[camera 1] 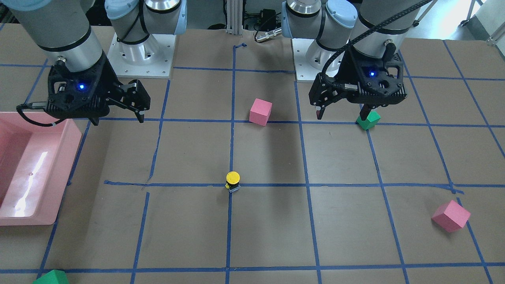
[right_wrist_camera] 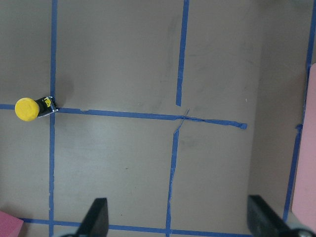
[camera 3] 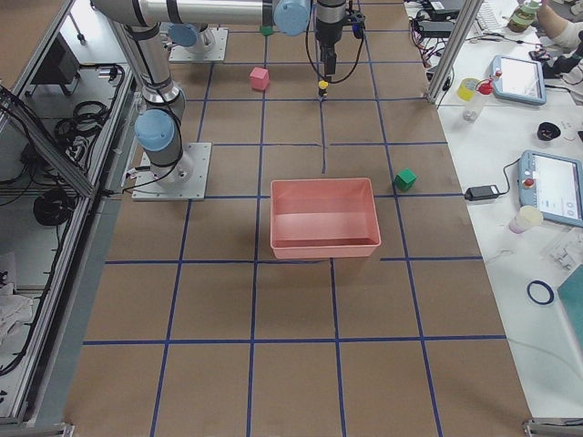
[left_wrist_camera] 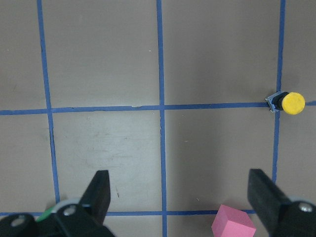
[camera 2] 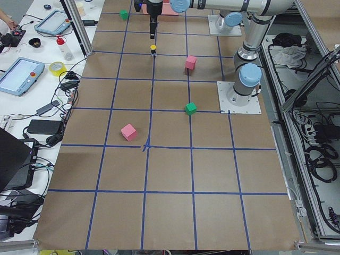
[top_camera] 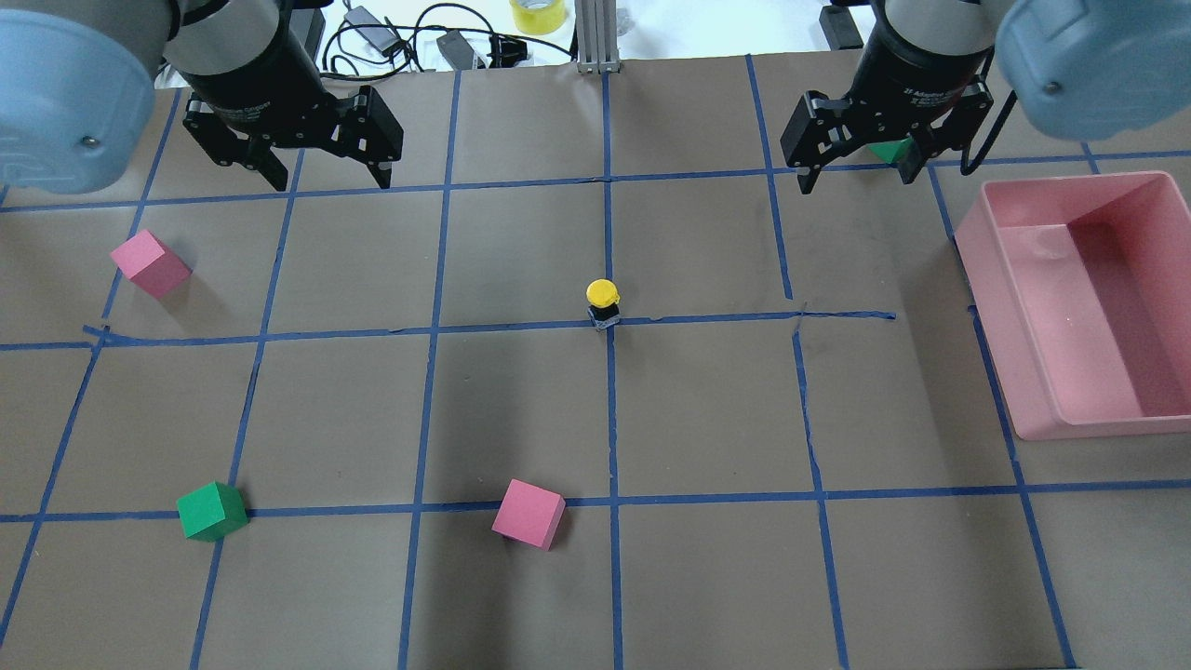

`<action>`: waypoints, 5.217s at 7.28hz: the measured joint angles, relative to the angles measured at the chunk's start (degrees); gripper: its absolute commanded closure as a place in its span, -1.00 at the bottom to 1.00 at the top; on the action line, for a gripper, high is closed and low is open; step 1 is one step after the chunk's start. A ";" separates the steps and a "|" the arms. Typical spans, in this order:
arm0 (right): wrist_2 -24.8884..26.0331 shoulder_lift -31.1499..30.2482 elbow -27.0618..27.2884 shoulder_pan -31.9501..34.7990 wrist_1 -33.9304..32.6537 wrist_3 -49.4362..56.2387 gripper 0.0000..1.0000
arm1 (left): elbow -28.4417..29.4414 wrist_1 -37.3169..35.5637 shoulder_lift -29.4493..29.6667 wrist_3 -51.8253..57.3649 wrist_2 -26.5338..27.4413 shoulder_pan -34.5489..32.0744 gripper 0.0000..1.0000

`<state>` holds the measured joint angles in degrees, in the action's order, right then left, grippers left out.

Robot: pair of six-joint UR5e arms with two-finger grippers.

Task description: Align button upright

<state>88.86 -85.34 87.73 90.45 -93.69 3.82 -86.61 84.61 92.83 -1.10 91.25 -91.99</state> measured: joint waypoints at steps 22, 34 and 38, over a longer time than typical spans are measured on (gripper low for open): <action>0.39 0.97 3.60 -0.01 -0.51 0.80 -1.00 | -0.53 0.03 -0.43 0.49 -0.02 0.58 -1.00; 4.09 0.78 3.67 0.11 -0.10 0.05 -1.00 | -0.50 0.03 -0.63 0.49 -0.01 0.58 -1.00; 4.13 0.86 3.68 0.17 0.31 0.21 -1.00 | -0.66 0.09 -0.75 0.49 0.00 0.50 -1.00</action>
<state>92.99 -84.48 91.41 90.61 -93.38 4.03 -87.27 84.70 92.08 -0.62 91.25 -91.49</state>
